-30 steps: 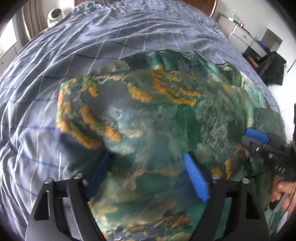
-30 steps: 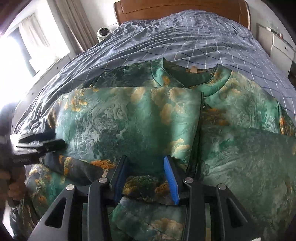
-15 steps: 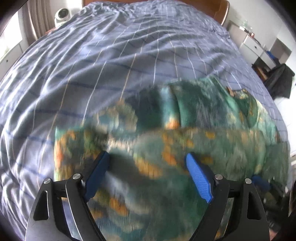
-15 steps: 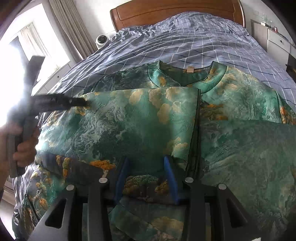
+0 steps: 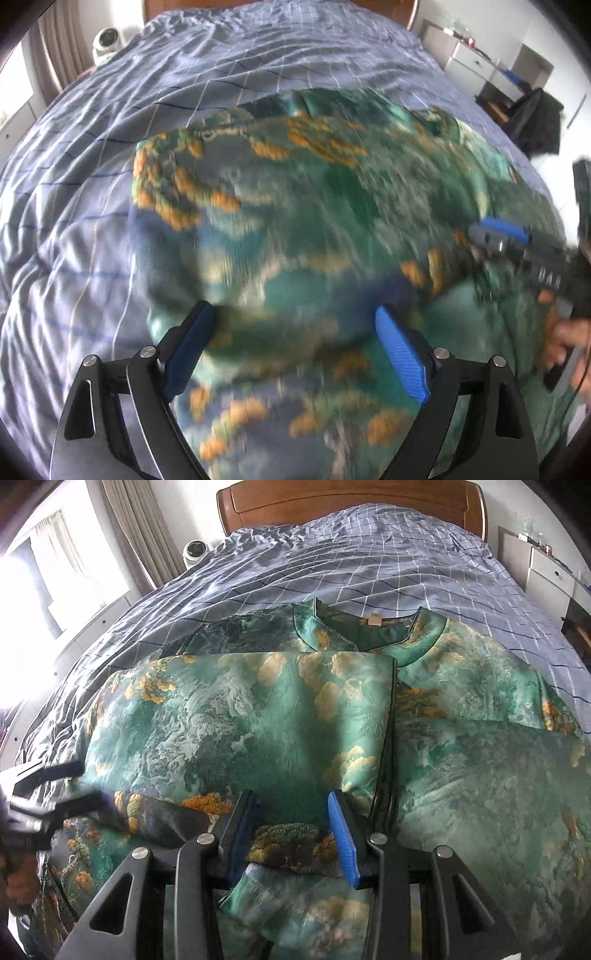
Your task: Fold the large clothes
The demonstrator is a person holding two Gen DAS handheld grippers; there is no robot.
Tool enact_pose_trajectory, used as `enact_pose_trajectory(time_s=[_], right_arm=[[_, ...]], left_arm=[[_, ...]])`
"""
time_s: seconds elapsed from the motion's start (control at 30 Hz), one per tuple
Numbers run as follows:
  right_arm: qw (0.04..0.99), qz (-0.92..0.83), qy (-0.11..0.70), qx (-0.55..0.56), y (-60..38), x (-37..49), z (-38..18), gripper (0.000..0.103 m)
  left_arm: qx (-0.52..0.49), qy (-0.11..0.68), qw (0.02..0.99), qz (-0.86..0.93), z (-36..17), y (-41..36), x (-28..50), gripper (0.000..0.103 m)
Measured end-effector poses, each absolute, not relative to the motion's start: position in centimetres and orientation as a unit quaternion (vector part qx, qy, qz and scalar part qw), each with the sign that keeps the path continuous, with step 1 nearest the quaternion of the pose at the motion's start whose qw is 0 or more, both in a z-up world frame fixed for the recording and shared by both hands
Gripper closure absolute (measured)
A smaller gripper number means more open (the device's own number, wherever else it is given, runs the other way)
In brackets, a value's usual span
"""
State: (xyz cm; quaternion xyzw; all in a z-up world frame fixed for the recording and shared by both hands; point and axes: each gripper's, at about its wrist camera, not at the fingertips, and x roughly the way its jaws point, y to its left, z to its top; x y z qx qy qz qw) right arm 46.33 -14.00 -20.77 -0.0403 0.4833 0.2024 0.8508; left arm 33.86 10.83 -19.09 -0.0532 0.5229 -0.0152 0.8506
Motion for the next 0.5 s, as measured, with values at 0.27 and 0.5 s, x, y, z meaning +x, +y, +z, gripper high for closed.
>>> enact_pose_trajectory(time_s=[0.27, 0.5], right_arm=[[0.858, 0.199, 0.469, -0.058, -15.3, 41.6, -17.6, 0.061], [0.870, 0.197, 0.446, -0.072, -18.6, 34.3, -14.4, 0.035]], left_arm=[[-0.009, 0.508, 0.860, -0.040, -16.6, 7.9, 25.8, 0.013], [-0.014, 0.476, 0.878, -0.039, -14.6, 5.8, 19.1, 0.009]])
